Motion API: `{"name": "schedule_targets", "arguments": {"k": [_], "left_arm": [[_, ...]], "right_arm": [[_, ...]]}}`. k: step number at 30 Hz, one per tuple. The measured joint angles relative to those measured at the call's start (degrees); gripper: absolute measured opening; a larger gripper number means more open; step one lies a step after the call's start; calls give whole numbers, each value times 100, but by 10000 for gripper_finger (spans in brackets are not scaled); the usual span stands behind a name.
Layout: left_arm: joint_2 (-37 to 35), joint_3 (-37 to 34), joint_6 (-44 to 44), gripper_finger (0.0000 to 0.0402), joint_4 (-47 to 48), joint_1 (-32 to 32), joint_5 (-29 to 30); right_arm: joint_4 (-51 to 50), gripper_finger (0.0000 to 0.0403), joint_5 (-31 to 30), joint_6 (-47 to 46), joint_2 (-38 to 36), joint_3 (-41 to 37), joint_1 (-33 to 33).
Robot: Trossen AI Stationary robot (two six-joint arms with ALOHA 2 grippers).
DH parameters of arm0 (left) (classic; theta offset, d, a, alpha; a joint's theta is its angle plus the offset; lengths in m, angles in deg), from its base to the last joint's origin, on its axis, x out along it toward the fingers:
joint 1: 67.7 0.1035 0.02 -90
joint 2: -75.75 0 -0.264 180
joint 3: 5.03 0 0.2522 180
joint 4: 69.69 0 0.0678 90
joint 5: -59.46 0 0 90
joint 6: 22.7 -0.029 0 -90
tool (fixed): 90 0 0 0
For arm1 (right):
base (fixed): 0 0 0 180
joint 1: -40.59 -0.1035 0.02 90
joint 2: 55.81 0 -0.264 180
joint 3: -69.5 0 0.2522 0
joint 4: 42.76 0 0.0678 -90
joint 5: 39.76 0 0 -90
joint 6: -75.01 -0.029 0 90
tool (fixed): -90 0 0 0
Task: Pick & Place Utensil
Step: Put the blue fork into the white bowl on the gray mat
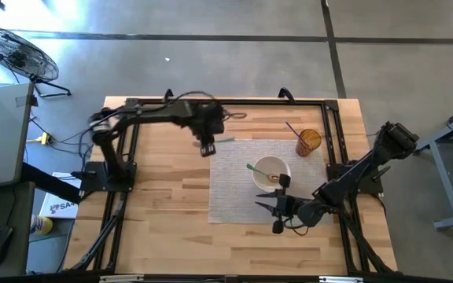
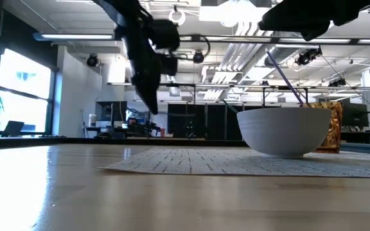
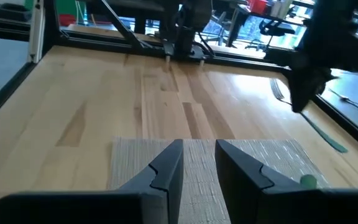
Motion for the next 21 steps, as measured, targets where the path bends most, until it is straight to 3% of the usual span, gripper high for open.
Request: {"name": "schedule_targets", "arguments": {"k": [3, 6, 9, 16, 21], "left_arm": [[-608, -677, 284, 4, -501, -399, 47], [-1195, -1348, 846, 4, -1159, -944, 527], [-1628, -1928, 1174, 4, -1601, -1609, 1268], [-1976, -2816, 1391, 4, -2382, -3358, 3465], [-1978, -2998, 1684, 4, -2443, -4384, 4749]], "right_arm": [[24, 87, 66, 57, 0, 0, 0], [246, 87, -55, 130, 0, 0, 93], [565, 87, 24, 150, 10, 0, 329], [2259, 87, 1352, 615, 662, 26, 798], [2840, 87, 1024, 446, 1437, 339, 907]]}}
